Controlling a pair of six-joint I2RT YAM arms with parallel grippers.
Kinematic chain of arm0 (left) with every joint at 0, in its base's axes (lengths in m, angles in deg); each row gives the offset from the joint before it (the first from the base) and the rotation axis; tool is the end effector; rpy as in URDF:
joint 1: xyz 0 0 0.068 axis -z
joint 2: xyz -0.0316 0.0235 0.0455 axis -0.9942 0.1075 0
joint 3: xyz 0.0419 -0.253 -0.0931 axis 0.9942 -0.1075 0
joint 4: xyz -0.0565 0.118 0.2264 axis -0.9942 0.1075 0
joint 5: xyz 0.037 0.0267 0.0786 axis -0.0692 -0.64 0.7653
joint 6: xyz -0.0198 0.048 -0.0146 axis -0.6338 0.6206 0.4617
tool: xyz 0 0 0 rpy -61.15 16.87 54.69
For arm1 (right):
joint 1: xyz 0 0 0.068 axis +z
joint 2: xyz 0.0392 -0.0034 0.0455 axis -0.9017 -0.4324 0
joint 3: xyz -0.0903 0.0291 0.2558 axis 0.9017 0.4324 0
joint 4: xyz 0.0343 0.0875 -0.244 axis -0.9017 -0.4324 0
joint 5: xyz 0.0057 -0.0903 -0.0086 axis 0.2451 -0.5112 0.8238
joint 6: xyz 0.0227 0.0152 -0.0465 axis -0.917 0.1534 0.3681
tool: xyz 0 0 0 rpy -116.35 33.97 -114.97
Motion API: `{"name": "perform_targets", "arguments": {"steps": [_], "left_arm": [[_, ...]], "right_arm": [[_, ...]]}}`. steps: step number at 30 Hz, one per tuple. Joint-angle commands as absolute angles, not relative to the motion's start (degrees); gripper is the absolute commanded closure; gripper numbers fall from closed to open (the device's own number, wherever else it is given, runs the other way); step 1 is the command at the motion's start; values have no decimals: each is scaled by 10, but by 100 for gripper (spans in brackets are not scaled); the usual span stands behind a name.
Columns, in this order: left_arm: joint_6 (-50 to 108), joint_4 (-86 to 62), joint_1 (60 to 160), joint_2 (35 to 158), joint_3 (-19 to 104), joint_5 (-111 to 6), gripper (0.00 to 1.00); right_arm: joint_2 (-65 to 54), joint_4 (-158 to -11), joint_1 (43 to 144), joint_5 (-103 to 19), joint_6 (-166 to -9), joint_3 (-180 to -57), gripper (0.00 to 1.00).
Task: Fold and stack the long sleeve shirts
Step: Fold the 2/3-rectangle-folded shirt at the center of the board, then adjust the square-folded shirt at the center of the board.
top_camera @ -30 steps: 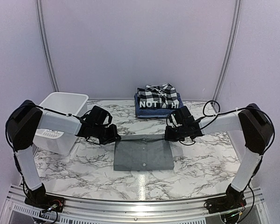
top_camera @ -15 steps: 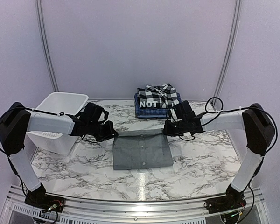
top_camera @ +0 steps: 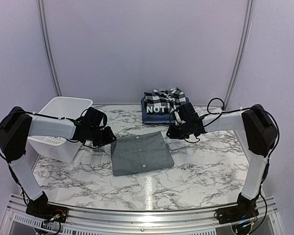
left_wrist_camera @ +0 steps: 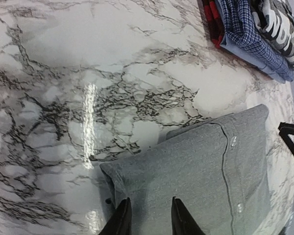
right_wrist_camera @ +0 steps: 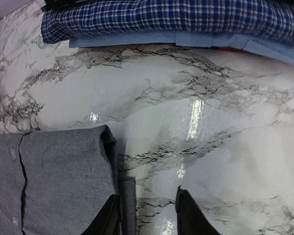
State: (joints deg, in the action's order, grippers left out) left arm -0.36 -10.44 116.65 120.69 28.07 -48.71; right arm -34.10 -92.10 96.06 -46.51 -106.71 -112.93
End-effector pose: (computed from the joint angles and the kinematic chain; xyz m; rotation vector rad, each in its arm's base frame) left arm 0.3080 -0.2019 0.1786 -0.1277 2.4176 -0.7215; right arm 0.3479 0.2167 0.1706 -0.1469 2.4674 0.5168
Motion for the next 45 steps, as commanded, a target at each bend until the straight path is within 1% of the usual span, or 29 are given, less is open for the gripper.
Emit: {"name": "perform_targets", "arguments": {"steps": [1,3,4,7,10,12,13,17,18,20,23,25,29,33,40,43,45], "left_arm": [[22,-45,1159,1194,313,-445,57],[24,-37,1159,1176,309,-427,33],[24,-33,1160,1167,304,-427,29],[22,-29,1165,1132,282,-429,28],[16,-28,1181,1100,258,-435,28],[12,-28,1198,1088,250,-437,33],[11,-28,1207,1084,248,-435,37],[5,-28,1216,1112,260,-440,68],[6,-28,1217,1122,268,-440,73],[13,-27,1217,1148,292,-437,79],[25,-23,1215,1195,334,-421,84],[32,-19,1211,1227,361,-412,86],[39,-6,1193,1291,406,-394,91],[43,3,1173,1345,426,-389,93],[54,13,1169,1359,440,-387,93],[59,20,1169,1355,444,-389,93],[63,22,1169,1353,445,-389,93]], "right_arm": [[-321,-957,959,-492,-1034,-1174,62],[-307,-966,966,-492,-1026,-1174,57],[-301,-968,972,-492,-1024,-1172,57],[-292,-970,1006,-493,-1018,-1171,56],[-295,-975,1049,-510,-1017,-1175,56],[-300,-965,1066,-505,-1020,-1175,56],[-303,-956,1070,-505,-1020,-1176,56],[-345,-933,1071,-501,-1012,-1205,59],[-360,-926,1070,-501,-1006,-1221,61],[-398,-924,1064,-478,-998,-1253,66],[-449,-918,1052,-463,-999,-1287,74],[-471,-910,1045,-455,-1004,-1300,76],[-499,-899,1032,-461,-1009,-1315,76],[-515,-904,1015,-459,-1022,-1323,75],[-484,-938,1010,-463,-1015,-1324,64],[-445,-968,1028,-479,-999,-1313,62],[-414,-979,1049,-492,-989,-1295,58]]}}
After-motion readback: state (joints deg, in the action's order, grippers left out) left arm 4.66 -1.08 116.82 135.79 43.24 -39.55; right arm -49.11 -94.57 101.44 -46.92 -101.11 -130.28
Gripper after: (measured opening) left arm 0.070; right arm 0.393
